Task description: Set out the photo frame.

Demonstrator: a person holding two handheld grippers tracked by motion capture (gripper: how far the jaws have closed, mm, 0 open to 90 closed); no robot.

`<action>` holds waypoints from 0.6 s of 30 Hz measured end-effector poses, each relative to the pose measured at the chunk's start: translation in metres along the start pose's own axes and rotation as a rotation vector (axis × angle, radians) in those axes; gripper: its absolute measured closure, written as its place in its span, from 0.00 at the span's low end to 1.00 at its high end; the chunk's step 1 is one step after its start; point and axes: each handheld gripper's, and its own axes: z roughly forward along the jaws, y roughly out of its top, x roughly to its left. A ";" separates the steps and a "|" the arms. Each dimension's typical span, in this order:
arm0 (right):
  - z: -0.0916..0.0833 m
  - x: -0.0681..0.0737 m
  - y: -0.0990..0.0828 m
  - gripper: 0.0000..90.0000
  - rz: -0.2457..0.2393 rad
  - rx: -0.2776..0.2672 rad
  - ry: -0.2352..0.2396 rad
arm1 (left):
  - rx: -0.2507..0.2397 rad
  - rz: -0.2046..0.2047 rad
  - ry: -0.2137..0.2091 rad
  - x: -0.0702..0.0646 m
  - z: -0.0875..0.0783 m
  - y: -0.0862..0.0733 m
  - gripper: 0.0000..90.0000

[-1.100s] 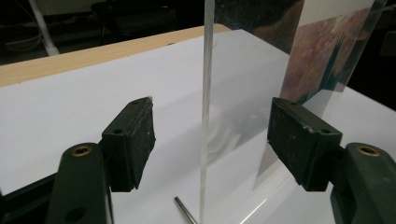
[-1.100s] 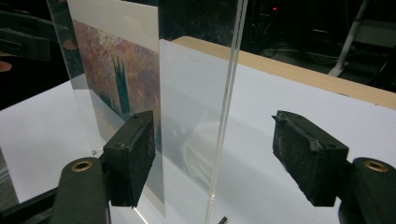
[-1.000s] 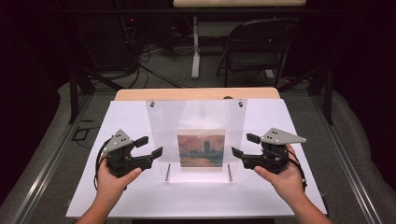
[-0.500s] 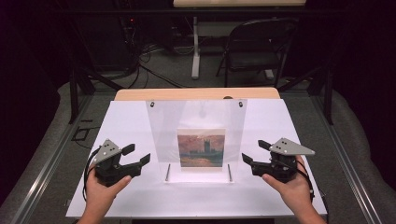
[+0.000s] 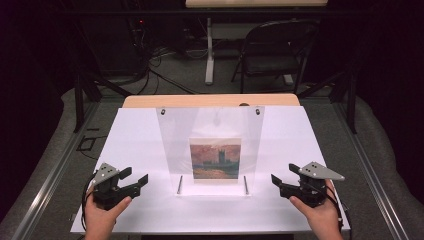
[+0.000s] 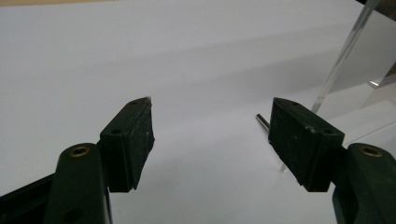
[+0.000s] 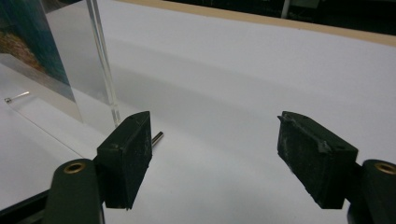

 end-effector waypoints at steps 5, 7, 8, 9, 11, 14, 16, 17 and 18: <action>0.007 -0.002 -0.013 0.29 0.027 0.017 -0.012 | -0.001 -0.010 0.026 0.005 0.005 -0.011 0.35; 0.008 -0.003 -0.017 0.29 0.024 0.011 -0.023 | 0.002 -0.018 0.027 0.007 0.006 -0.013 0.35; 0.009 -0.003 -0.018 0.30 0.020 0.005 -0.029 | 0.006 -0.018 0.029 0.007 0.007 -0.014 0.35; 0.009 -0.003 -0.019 0.30 0.013 0.005 -0.033 | 0.002 -0.021 0.028 0.008 0.008 -0.015 0.35; 0.009 -0.005 -0.021 0.30 0.017 0.012 -0.031 | 0.010 -0.015 0.036 0.009 0.010 -0.017 0.35; 0.010 -0.006 -0.024 0.30 0.023 0.014 -0.027 | 0.020 0.001 0.043 0.007 0.013 -0.020 0.35; 0.012 -0.005 -0.027 0.31 0.020 0.007 -0.024 | 0.028 0.010 0.038 0.006 0.016 -0.022 0.35; 0.012 -0.005 -0.028 0.31 0.021 0.011 -0.021 | 0.034 0.011 0.033 0.005 0.017 -0.023 0.35; 0.013 -0.005 -0.029 0.31 0.020 0.011 -0.016 | 0.044 0.014 0.027 0.005 0.019 -0.024 0.35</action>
